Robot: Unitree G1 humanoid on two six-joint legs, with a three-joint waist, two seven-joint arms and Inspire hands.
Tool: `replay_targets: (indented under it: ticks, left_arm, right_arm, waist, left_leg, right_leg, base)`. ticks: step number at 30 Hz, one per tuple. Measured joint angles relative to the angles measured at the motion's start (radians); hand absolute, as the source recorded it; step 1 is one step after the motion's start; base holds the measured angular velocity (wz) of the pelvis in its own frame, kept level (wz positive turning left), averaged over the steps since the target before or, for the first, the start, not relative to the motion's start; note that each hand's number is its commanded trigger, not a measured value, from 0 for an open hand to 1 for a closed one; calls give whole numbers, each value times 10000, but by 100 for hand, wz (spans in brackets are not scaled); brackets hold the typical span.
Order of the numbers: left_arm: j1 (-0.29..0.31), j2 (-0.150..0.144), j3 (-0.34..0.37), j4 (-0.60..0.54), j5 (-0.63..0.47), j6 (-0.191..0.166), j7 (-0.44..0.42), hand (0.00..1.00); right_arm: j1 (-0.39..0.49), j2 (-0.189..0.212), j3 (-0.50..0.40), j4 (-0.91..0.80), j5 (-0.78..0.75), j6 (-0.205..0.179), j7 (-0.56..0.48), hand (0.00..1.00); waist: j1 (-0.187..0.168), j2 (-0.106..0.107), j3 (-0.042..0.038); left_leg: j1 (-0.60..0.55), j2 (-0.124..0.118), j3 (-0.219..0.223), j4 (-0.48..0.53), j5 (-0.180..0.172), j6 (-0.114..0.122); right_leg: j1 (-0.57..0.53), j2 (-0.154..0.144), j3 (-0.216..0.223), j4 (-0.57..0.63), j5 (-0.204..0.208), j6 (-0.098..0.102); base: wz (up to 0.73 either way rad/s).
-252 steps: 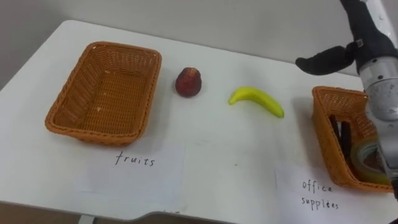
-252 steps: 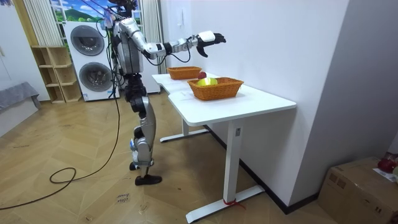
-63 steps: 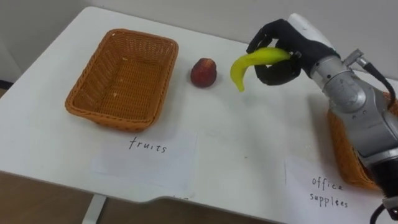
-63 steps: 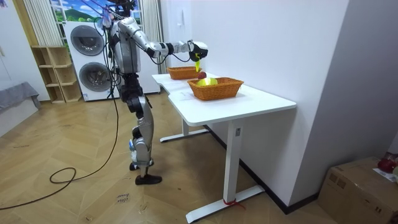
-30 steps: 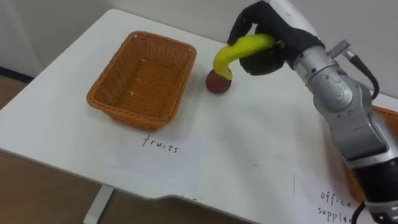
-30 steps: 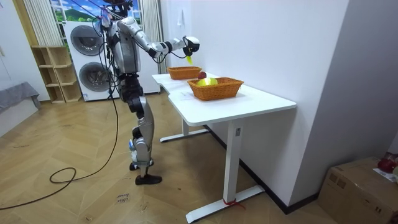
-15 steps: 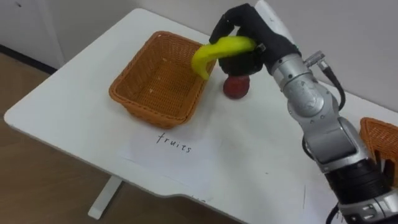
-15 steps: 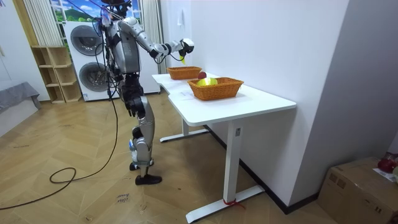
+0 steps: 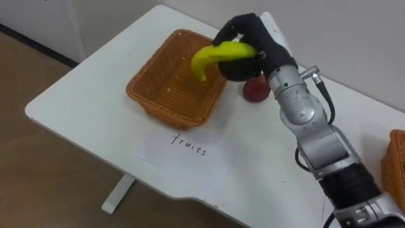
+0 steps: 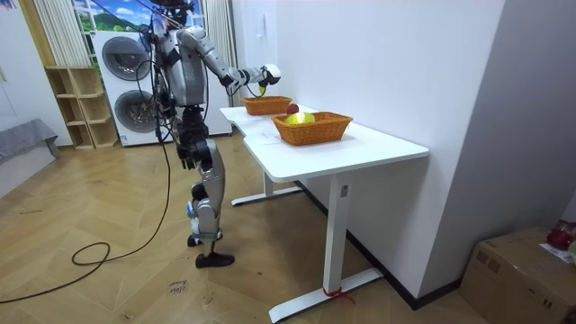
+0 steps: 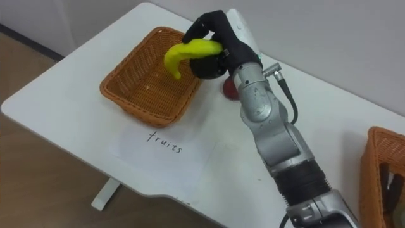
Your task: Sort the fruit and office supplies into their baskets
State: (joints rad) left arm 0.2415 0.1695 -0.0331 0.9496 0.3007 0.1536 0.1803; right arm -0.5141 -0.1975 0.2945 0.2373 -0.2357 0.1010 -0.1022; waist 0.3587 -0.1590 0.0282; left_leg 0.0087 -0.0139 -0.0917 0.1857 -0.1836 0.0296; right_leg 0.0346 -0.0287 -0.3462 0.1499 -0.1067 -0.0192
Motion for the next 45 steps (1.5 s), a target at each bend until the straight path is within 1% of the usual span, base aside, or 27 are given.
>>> replay_targets:
  ticks: [2, 4, 5, 6, 7, 8, 13, 15, 18, 22, 27, 31, 39, 43, 45]
  left_arm:
    - [12, 1, 54, -9, 88, 6, -19, 0]
    - [101, 0, 115, -103, 165, 45, -141, 0]
    - [144, -12, 113, -124, 174, 111, -194, 0]
    - [181, -18, 105, -125, 182, 168, -239, 0]
    - [190, -18, 105, -125, 182, 195, -269, 0]
    - [192, -15, 108, -125, 183, 228, -351, 0]
    - [223, -23, 106, -129, 304, 389, -425, 0]
    - [256, -29, 100, -146, 436, 435, -462, 0]
    - [285, -39, 102, -161, 449, 444, -569, 0]
    - [285, -42, 103, -162, 450, 444, -622, 0]
    - [284, -43, 106, -164, 450, 442, -665, 0]
    - [277, -41, 109, -171, 450, 428, -765, 0]
    - [282, -42, 108, -376, 450, 379, -865, 0]
    - [285, -39, 110, -377, 451, 377, -868, 0]
    - [285, -30, 112, -383, 451, 372, -867, 0]
  right_arm:
    - [-59, 11, 3, 352, -48, -11, -111, 100]
    - [-177, 62, 4, 735, -102, 0, -146, 100]
    - [-177, 71, 6, 840, -102, 6, -168, 100]
    - [-177, 98, 6, 957, -108, 6, -200, 75]
    - [-177, 105, 5, 1024, -108, 6, -216, 12]
    - [-178, 107, 33, 1111, -104, 7, -270, 0]
    - [-181, 114, 502, 1216, -203, 18, -258, 0]
    - [-192, 151, 682, 1415, -314, 24, -247, 0]
    - [-192, 247, 785, 1481, -319, 72, -140, 0]
    - [-192, 328, 786, 1588, -319, 72, -37, 0]
    - [-192, 331, 786, 1607, -324, 72, -30, 0]
    - [-192, 332, 786, 1608, -381, 72, 74, 0]
    - [-192, 330, 785, 1605, -399, 72, 177, 0]
    - [-192, 330, 785, 1605, -399, 70, 177, 0]
    - [-192, 330, 785, 1605, -399, 70, 176, 0]
  waist:
    - [41, 14, -10]
    - [49, 24, -8]
    - [63, 34, -9]
    - [59, 46, -13]
    - [60, 50, -15]
    - [83, 65, -11]
    - [285, 147, -14]
    - [369, 179, -35]
    - [399, 180, -37]
    - [509, 159, -52]
    - [542, 159, -51]
    - [543, 177, -39]
    - [506, 174, -39]
    - [512, 137, -36]
    - [513, 80, -19]
  left_leg:
    - [-17, -9, -66, 14, 0, 0]
    - [-41, -10, -92, 24, 0, -1]
    - [-64, -11, -131, 31, 0, -1]
    - [-85, -15, -180, 39, 0, -1]
    - [-100, -16, -204, 50, 0, -1]
    - [-144, -17, -234, 101, 0, -1]
    - [-178, -33, -243, 145, 0, -2]
    - [-197, -60, -256, 178, 0, -2]
    - [-248, -150, -354, 202, 5, 6]
    - [-268, -171, -403, 212, 12, 16]
    - [-321, -183, -499, 217, 17, 24]
    - [-324, -181, -506, 209, 16, 24]
    - [-315, -176, -479, 208, 20, 33]
    - [-300, -169, -418, 197, 29, 47]
    - [-293, -169, -387, 197, 30, 50]
  right_leg:
    - [16, -9, -95, 7, 0, 0]
    - [20, -8, -100, 7, -1, 1]
    - [21, -12, -109, 7, -1, 1]
    - [26, -19, -124, 8, -3, 4]
    - [27, -23, -127, 8, -5, 7]
    - [19, -28, -129, 8, -8, 12]
    - [12, -44, -125, 8, -14, 19]
    - [16, -53, -127, 12, -15, 20]
    - [4, -73, -131, 8, -27, 32]
    - [8, -85, -144, 9, -31, 40]
    - [7, -96, -213, 9, -45, 62]
    - [7, -100, -233, 8, -53, 74]
    - [15, -137, -244, 10, -61, 88]
    - [14, -151, -196, 11, -66, 96]
    - [14, -154, -167, 12, -67, 99]
  base:
    - [11]
    - [8]
    - [9]
    - [10]
    - [10]
    - [7]
    - [1]
    - [0]
    - [7]
    - [5]
    - [7]
    - [1]
    - [0]
    - [0]
    - [0]
